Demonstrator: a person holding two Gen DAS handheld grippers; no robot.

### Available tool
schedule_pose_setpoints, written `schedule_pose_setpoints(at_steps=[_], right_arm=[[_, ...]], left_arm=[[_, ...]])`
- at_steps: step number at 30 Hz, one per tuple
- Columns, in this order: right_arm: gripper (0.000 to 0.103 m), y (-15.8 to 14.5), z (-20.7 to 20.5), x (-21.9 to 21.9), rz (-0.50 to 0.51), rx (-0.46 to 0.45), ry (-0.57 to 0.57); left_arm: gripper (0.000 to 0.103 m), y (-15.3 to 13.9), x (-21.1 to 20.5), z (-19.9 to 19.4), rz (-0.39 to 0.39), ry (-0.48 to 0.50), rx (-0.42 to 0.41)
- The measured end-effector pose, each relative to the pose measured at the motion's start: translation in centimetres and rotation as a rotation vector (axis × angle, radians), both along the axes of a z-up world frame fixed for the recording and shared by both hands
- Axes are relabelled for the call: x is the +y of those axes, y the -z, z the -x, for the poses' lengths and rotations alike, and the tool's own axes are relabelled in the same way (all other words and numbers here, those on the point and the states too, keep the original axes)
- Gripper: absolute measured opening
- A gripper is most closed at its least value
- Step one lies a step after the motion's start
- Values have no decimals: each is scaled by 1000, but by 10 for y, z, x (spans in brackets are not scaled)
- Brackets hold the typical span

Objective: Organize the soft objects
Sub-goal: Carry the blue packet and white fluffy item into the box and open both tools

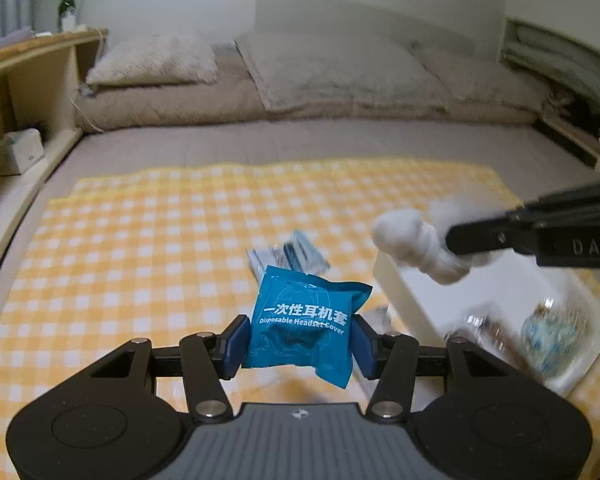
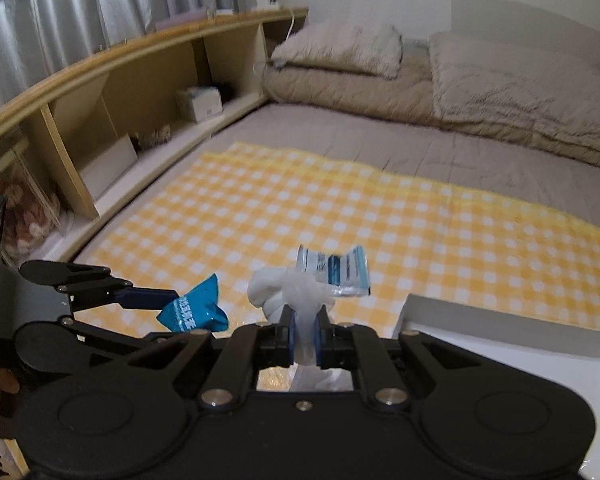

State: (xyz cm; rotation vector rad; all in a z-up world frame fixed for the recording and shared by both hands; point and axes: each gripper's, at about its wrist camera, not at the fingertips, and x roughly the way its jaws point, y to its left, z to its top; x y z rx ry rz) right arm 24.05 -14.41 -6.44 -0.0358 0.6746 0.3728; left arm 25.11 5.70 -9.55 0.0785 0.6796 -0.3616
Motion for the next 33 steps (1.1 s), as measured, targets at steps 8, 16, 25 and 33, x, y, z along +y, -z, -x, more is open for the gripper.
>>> schedule_pose_setpoints(at_steps=[8,16,25,33], right_arm=[[9,-24,21,-39,-65,-66,98],[9,-35,39,-85,-103,-108,207],[9,-38,52,-142,-123,-127,330],[9,-25,47,-173,-109,-99,419]], left_arm=[[54,-22,-24,10,76,-32,-53],[54,-28,-67,10,112,0,-69],[54,-24,-107,1,128,27,-62],[54,-6,-151,-20,123,65,-6]])
